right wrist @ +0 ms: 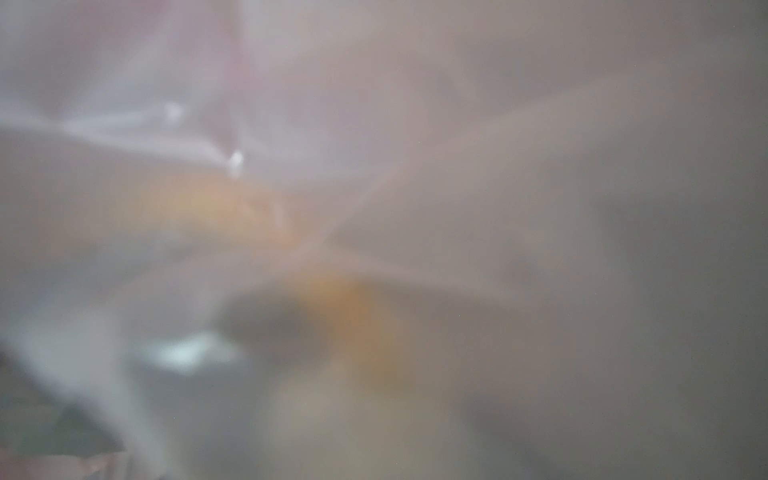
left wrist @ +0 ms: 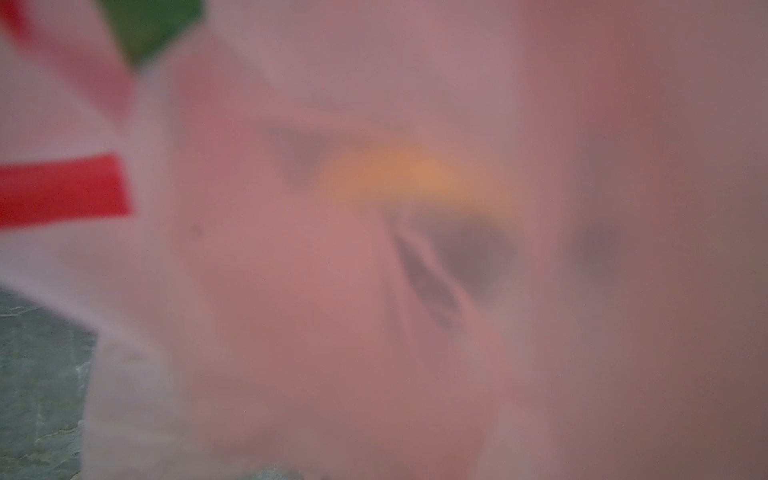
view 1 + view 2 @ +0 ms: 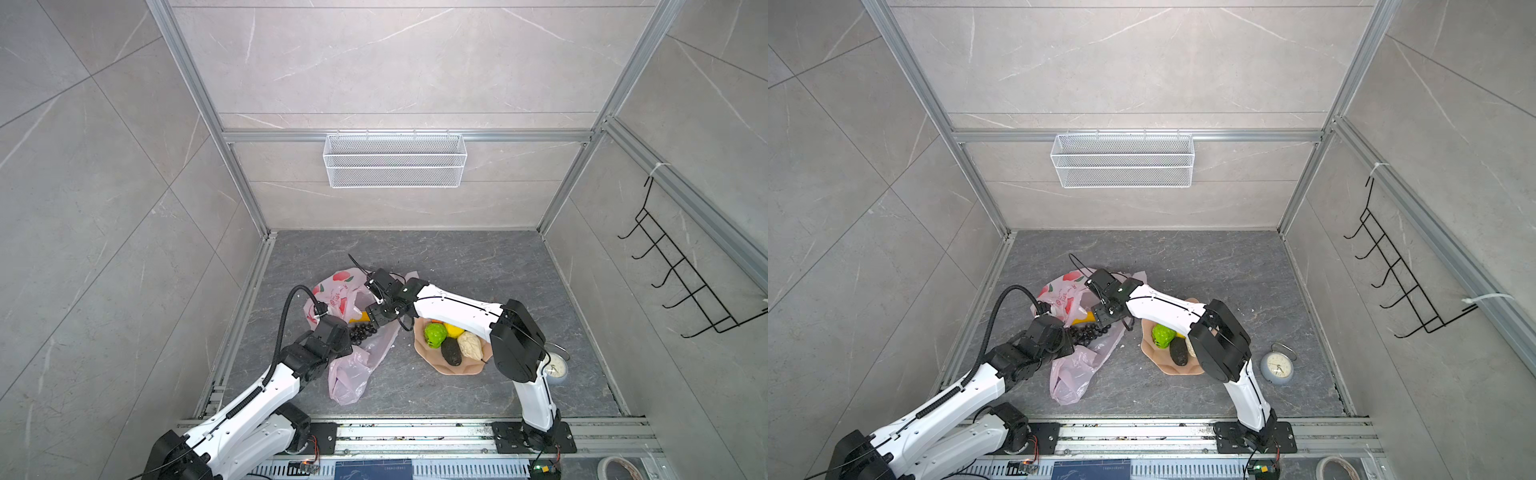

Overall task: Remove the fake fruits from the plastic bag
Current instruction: 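Reach the right gripper into the bag and grasp the yellow banana, then lift the yellow banana out of the bag over the peach bowl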

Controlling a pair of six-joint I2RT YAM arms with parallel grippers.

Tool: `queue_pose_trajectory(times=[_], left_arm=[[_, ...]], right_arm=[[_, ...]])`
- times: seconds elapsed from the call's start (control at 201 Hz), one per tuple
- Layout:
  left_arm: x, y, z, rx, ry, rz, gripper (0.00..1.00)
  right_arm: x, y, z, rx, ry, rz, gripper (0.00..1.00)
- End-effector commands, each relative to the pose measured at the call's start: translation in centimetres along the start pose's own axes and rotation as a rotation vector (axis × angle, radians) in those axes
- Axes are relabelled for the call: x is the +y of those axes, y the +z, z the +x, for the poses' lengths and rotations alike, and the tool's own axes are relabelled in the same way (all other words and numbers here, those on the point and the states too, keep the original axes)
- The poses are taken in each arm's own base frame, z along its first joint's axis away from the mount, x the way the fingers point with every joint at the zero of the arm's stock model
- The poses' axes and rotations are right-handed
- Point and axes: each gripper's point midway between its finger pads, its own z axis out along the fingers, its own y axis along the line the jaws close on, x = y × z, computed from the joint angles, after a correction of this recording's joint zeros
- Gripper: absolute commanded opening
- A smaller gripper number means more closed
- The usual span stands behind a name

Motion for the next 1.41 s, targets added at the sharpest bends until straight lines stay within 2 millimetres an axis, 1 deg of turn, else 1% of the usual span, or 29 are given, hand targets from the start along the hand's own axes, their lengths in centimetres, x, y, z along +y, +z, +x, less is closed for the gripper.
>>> queue_pose_trajectory(times=[0.0, 0.164, 0.249, 0.319, 0.378, 0.473, 0.652, 0.747, 0.866, 1.1, 1.21, 1.31, 1.404], left_arm=[[-1.1, 0.0, -0.7, -0.016, -0.024, 0.044, 0.04], [-0.8, 0.2, -0.3, -0.009, -0.027, 0.040, 0.04], [-0.7, 0.2, -0.2, -0.010, -0.029, 0.038, 0.04], [-0.6, 0.2, -0.1, -0.011, -0.028, 0.039, 0.04], [-0.6, 0.2, -0.1, -0.013, -0.027, 0.040, 0.04], [-0.5, 0.1, -0.1, -0.015, -0.026, 0.036, 0.04], [-0.2, 0.1, -0.1, -0.018, -0.026, 0.025, 0.04], [-0.2, 0.2, -0.1, -0.020, -0.025, 0.023, 0.04], [-0.2, 0.1, -0.3, -0.025, -0.024, 0.018, 0.04], [0.0, -0.1, -0.9, -0.038, -0.024, -0.007, 0.04], [0.0, -0.2, -1.2, -0.044, -0.023, -0.015, 0.05], [0.0, -0.3, -1.6, -0.050, -0.024, -0.024, 0.05], [-0.1, -0.5, -1.9, -0.061, -0.026, -0.023, 0.04]], right_arm=[[0.0, 1.4, 1.1, 0.075, -0.030, -0.046, 0.75], [0.4, 2.7, 1.3, 0.121, -0.036, -0.072, 0.73], [0.6, 3.1, 1.3, 0.125, -0.029, -0.077, 0.68], [0.9, 3.4, 1.4, 0.134, -0.030, -0.096, 0.60], [1.3, 3.2, 1.4, 0.135, -0.029, -0.120, 0.53], [1.6, 2.7, 1.3, 0.129, -0.026, -0.139, 0.45], [1.7, 1.8, 1.4, 0.119, -0.028, -0.146, 0.36], [1.4, 1.2, 1.4, 0.117, -0.025, -0.128, 0.32], [1.6, 0.2, 1.4, 0.100, -0.024, -0.131, 0.29], [1.6, -2.7, 1.6, 0.055, 0.001, -0.130, 0.27], [1.2, -4.2, 2.3, 0.045, 0.027, -0.118, 0.26], [0.3, -5.4, 3.4, 0.048, 0.054, -0.081, 0.24], [0.0, -6.9, 4.4, 0.038, 0.063, -0.073, 0.24]])
